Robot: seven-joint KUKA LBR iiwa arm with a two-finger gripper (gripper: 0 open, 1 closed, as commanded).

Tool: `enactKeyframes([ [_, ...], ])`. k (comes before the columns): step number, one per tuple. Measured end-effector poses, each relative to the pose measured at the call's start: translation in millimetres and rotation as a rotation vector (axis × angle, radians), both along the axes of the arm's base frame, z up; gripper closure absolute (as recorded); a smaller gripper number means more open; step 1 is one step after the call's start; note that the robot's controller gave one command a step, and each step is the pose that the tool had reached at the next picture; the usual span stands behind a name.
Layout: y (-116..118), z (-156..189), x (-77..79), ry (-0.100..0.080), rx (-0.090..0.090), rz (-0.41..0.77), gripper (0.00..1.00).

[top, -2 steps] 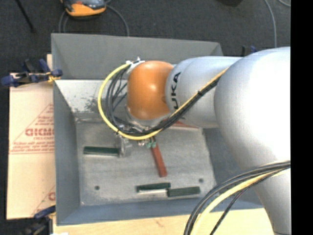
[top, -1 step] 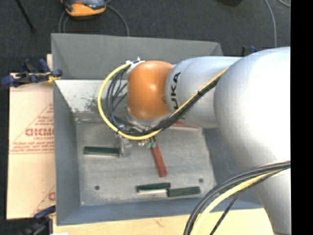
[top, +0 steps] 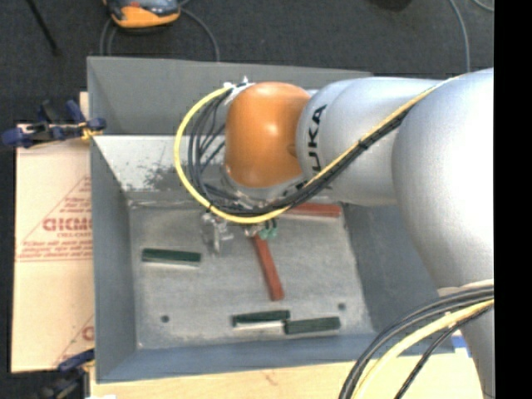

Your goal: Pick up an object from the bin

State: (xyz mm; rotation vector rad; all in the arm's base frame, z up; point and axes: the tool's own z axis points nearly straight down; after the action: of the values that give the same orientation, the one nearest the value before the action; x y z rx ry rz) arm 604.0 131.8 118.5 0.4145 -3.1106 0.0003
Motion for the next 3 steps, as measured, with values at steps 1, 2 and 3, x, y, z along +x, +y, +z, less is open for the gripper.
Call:
enactKeyframes([
  [1,0,-48,-9.5,-0.007,0.003,0.029,0.0],
  [2,0,-48,-10.0,-0.007,0.004,0.029,0.0],
  [3,40,-46,34.8,-0.009,0.001,0.057,0.0],
])
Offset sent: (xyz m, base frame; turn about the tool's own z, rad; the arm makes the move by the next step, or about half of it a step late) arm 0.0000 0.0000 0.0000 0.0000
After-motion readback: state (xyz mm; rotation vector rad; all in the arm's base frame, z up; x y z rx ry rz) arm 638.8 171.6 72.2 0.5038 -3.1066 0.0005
